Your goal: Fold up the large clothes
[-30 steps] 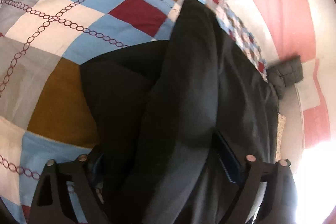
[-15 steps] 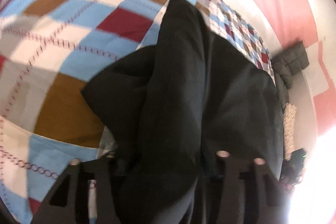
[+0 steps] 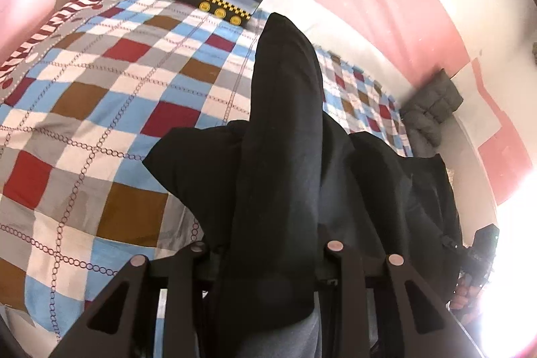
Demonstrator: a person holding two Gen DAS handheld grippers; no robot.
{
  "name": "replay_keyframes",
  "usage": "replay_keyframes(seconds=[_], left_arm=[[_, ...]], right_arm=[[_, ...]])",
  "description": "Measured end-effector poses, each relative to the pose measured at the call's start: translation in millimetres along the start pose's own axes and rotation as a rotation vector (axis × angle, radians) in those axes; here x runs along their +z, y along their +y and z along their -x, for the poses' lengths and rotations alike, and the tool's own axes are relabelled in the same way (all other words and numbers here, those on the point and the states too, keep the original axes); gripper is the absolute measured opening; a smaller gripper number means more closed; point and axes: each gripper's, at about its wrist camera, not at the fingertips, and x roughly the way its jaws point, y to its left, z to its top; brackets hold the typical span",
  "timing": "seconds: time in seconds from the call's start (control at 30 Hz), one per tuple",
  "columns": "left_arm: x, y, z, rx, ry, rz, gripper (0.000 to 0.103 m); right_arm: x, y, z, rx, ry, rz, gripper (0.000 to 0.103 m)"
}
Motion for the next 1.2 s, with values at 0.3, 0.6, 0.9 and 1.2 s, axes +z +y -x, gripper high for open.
replay_keyframes(seconds=[0.3, 0.6, 0.9, 1.2], left_arm=[[10, 9, 6, 0.005, -0.016, 0.014, 0.033], [49, 14, -5, 0.021, -0.039, 0.005, 0.033], [112, 30, -33, 0.042, -0.058, -0.002, 0.033], [171, 59, -85, 0.042, -0.081, -0.003, 0.033]], right_arm=[[12, 17, -15, 0.007, 0.006, 0.028, 0.036], [43, 30, -45, 0.019, 0.005, 0.037, 0.036], [91, 44, -93, 0.022, 0.009, 0.057, 0.036], [144, 44, -156, 0.031, 0.000, 0.057, 0.036]])
